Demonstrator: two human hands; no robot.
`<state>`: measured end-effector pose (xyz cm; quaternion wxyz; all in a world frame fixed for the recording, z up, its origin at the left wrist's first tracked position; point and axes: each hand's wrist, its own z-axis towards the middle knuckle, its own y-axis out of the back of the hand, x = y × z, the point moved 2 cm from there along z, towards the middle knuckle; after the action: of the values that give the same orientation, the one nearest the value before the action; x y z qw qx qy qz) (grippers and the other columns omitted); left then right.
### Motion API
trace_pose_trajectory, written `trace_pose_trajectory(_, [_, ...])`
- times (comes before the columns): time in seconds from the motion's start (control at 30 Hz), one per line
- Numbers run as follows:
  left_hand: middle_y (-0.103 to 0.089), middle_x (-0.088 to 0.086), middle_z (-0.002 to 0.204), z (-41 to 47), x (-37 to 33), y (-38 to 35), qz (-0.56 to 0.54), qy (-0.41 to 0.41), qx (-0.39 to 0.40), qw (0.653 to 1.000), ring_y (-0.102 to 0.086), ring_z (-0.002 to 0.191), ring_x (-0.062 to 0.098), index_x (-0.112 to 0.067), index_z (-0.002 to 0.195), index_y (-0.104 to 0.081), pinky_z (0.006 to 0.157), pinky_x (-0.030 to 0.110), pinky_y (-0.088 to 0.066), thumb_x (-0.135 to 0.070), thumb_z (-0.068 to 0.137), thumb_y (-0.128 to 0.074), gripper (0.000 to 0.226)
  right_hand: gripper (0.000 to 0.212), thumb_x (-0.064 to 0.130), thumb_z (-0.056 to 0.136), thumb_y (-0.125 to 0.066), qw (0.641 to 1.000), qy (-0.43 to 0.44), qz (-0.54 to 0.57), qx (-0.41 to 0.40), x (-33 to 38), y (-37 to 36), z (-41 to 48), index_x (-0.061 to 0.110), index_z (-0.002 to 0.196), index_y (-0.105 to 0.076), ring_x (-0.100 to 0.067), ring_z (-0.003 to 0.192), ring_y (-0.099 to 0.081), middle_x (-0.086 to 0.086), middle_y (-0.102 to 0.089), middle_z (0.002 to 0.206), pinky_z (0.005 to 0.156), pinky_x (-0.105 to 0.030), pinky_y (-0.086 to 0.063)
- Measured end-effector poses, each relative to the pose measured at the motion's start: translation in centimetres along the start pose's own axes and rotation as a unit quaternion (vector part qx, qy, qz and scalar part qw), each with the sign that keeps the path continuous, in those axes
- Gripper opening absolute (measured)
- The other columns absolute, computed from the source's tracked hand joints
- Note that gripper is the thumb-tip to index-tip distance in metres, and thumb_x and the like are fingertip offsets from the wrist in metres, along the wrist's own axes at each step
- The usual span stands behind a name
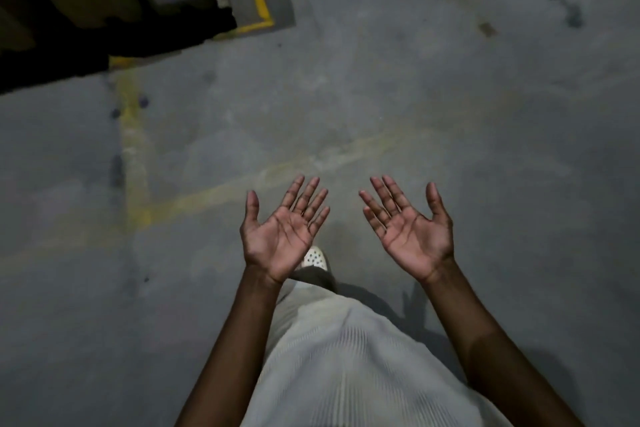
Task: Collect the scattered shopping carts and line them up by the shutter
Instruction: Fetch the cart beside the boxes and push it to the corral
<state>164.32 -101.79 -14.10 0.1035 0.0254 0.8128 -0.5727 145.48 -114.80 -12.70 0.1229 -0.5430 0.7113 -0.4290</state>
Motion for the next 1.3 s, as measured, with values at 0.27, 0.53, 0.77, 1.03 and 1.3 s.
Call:
trace_pose_trajectory(0.27, [-0.027, 0.017, 0.166, 21.2, -9.5, -11.9, 0.058, 0.092, 0.022, 0.994, -0.024, 0.154, 0.034, -0.012, 0.162, -0.024, 0.129, 0.047, -0.005, -0.074, 0.098, -0.034, 0.090, 0.076, 0.066, 0.103, -0.037, 0.995, 0.067, 0.078, 0.012, 12.8, -9.3, 11.8, 0.015, 0.160, -0.034, -0.034, 0.151, -0.037, -0.010, -0.041, 0.162, 0.126, -0.046, -0.022])
trace_pose_trajectory(0.53, [-0.027, 0.016, 0.166, 42.5, -16.3, -15.2, 0.114, 0.098, 0.017, 0.989, -0.023, 0.155, 0.033, -0.017, 0.162, -0.024, 0.128, 0.051, -0.003, -0.074, 0.098, -0.030, 0.086, 0.072, 0.067, 0.103, -0.034, 0.995, 0.097, 0.007, -0.008, 26.4, -14.0, 29.4, 0.024, 0.160, -0.036, -0.034, 0.148, -0.042, -0.009, -0.045, 0.160, 0.125, -0.053, -0.023])
trace_pose_trajectory(0.77, [-0.040, 0.004, 0.161, 61.2, -23.5, -20.8, 0.258, 0.073, -0.012, 0.963, -0.031, 0.152, 0.028, -0.033, 0.156, -0.040, 0.123, 0.062, -0.013, -0.079, 0.095, -0.020, 0.079, 0.059, 0.064, 0.103, -0.027, 0.969, 0.090, -0.223, 0.053, 42.3, -25.4, 45.8, 0.040, 0.155, -0.043, -0.025, 0.145, -0.047, 0.004, -0.051, 0.156, 0.121, -0.062, -0.026])
trace_pose_trajectory(1.03, [-0.042, -0.005, 0.160, 79.5, -31.0, -26.0, 0.326, 0.030, -0.043, 0.944, -0.043, 0.145, 0.025, -0.038, 0.154, -0.043, 0.122, 0.058, -0.025, -0.077, 0.094, -0.027, 0.073, 0.059, 0.068, 0.100, -0.038, 0.867, 0.054, -0.487, 0.090, 49.1, -38.6, 62.2, 0.051, 0.156, -0.034, -0.006, 0.139, -0.047, 0.028, -0.039, 0.155, 0.113, -0.046, -0.040])
trace_pose_trajectory(1.3, [-0.045, 0.004, 0.158, 100.9, -45.3, -29.5, 0.301, 0.063, -0.019, 0.951, -0.037, 0.149, 0.024, -0.014, 0.154, -0.044, 0.123, 0.047, -0.027, -0.078, 0.086, -0.043, 0.093, 0.075, 0.064, 0.091, -0.041, 0.814, 0.077, -0.572, 0.065, 59.5, -50.0, 81.1, 0.050, 0.160, -0.018, -0.016, 0.158, 0.000, 0.011, -0.002, 0.172, 0.123, -0.042, -0.012])
